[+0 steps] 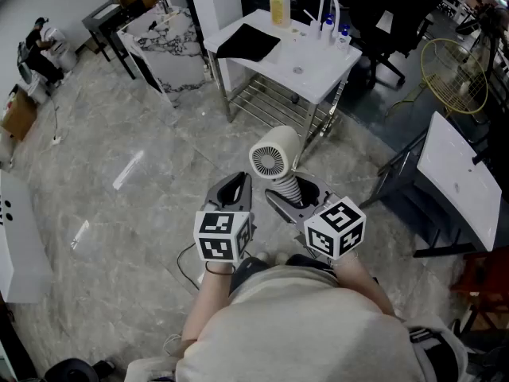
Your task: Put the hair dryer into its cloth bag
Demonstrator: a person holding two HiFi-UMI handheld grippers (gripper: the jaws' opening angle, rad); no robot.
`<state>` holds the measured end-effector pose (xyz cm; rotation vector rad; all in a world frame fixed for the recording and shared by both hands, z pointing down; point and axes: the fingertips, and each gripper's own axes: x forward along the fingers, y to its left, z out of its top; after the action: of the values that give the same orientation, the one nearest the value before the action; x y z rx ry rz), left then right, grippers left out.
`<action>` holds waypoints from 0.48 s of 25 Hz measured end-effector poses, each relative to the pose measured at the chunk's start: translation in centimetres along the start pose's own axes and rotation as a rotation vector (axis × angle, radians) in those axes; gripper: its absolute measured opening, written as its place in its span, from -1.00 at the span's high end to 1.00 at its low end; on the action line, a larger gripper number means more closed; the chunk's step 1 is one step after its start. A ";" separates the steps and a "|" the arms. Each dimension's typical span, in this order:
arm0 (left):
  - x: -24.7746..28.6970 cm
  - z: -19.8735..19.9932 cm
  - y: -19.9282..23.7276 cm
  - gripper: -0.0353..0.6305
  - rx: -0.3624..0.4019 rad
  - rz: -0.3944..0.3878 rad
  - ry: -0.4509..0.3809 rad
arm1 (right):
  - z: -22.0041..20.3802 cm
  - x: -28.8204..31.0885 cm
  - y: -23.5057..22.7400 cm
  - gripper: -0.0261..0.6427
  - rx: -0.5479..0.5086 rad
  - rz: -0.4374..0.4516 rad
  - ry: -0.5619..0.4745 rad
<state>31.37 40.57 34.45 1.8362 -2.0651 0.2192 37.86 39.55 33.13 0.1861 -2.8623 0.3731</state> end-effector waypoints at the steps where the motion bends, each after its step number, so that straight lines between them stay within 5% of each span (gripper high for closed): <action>1: 0.1 0.0 0.1 0.82 -0.010 -0.005 0.000 | 0.0 0.0 -0.2 0.24 0.005 -0.006 0.001; 12: 1.1 -1.4 -0.4 0.82 -0.036 -0.057 0.054 | -0.6 0.1 -1.6 0.24 0.017 -0.042 0.002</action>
<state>31.87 40.04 36.08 1.8448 -1.9653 0.2130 38.10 38.18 34.06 0.2478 -2.8489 0.3900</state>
